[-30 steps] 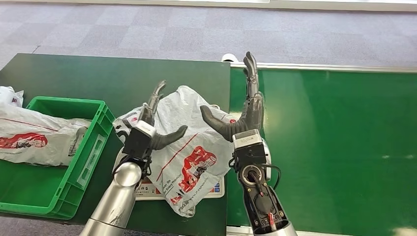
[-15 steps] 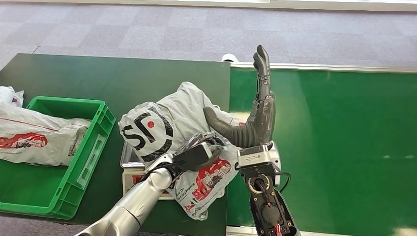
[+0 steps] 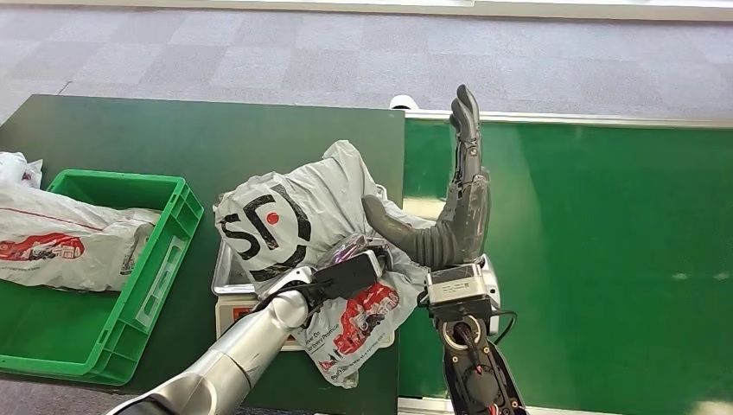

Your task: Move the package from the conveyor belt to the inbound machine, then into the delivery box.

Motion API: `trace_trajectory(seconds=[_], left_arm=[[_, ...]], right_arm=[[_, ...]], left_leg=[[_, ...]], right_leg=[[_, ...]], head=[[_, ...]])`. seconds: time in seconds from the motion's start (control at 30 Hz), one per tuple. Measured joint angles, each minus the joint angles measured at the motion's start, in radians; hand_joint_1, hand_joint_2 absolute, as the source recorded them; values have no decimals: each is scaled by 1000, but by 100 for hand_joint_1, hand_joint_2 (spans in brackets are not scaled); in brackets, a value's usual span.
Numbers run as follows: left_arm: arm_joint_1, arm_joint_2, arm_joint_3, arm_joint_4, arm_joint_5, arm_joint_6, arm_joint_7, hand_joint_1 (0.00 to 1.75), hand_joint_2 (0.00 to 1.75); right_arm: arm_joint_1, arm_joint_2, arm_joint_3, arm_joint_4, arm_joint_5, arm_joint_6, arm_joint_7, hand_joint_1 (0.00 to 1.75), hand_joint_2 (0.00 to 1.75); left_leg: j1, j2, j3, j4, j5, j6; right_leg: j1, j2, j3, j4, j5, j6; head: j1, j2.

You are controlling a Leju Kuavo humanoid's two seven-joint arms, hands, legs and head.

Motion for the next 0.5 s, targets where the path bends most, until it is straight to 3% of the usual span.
trace_trajectory(seconds=[0.17,0.4,0.5], left_arm=[[39,1,10,-62,37,74,-44,175,175],[123,16,33,-265,72,160,-66,175,175],[169,25,43,-401,99,238,-99,175,175]], right_arm=[[14,-1,-1,-18,8,0,3,0,175],[34,-4,-4,-41,19,-5,6,0,175],[44,-7,-7,-51,23,-15,6,0,175]], left_leg=[[0,0,0,0,0,0],[0,0,-1,0,0,0],[0,0,-1,0,0,0]], right_leg=[[0,0,0,0,0,0],[0,0,-1,0,0,0],[0,0,-1,0,0,0]], head=[[0,0],[0,0],[0,0]])
